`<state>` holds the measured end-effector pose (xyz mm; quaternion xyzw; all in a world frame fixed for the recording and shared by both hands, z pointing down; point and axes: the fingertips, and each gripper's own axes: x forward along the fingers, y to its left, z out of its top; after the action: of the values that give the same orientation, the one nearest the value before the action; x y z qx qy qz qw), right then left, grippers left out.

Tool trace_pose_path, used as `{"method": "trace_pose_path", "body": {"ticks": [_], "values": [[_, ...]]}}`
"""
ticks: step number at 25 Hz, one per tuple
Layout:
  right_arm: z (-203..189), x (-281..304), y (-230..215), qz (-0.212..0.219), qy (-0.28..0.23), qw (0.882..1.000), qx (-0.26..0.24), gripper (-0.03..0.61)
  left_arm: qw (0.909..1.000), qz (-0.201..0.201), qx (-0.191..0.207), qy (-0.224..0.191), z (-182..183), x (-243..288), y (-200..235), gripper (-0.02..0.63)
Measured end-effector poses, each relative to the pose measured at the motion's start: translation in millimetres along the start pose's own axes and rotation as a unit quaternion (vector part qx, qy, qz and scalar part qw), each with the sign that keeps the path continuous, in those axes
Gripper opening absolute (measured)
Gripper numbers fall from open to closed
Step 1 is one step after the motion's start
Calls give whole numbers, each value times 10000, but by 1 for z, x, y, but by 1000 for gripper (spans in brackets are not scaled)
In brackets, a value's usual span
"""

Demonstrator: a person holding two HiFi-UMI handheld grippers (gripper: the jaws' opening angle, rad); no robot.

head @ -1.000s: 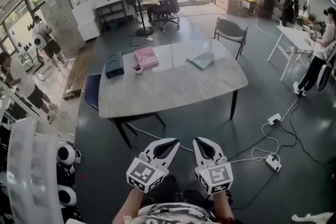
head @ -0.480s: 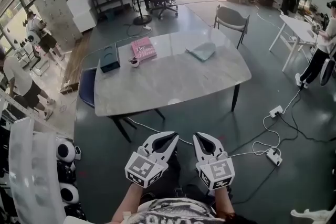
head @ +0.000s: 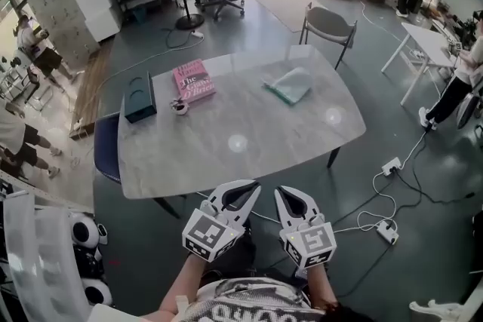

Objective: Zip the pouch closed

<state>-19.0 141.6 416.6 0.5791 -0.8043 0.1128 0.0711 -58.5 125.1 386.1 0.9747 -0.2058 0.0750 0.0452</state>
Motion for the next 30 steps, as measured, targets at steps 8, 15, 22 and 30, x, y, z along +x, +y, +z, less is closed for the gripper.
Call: {"method": "trace_pose_path", "body": {"ticks": [8, 15, 22, 30], "values": [[22, 75, -35, -305, 38, 9993, 232, 0, 9998, -177, -84, 32, 6, 32, 82, 17], [26, 108, -50, -469, 85, 9985, 250, 2, 9996, -211, -169, 9, 4, 44, 122, 17], [34, 121, -60, -558, 42, 9981, 273, 2, 9993, -345, -151, 81, 4, 52, 130, 15], [30, 143, -75, -495, 182, 9983, 259, 2, 9990, -298, -250, 234, -7, 64, 145, 15]]}}
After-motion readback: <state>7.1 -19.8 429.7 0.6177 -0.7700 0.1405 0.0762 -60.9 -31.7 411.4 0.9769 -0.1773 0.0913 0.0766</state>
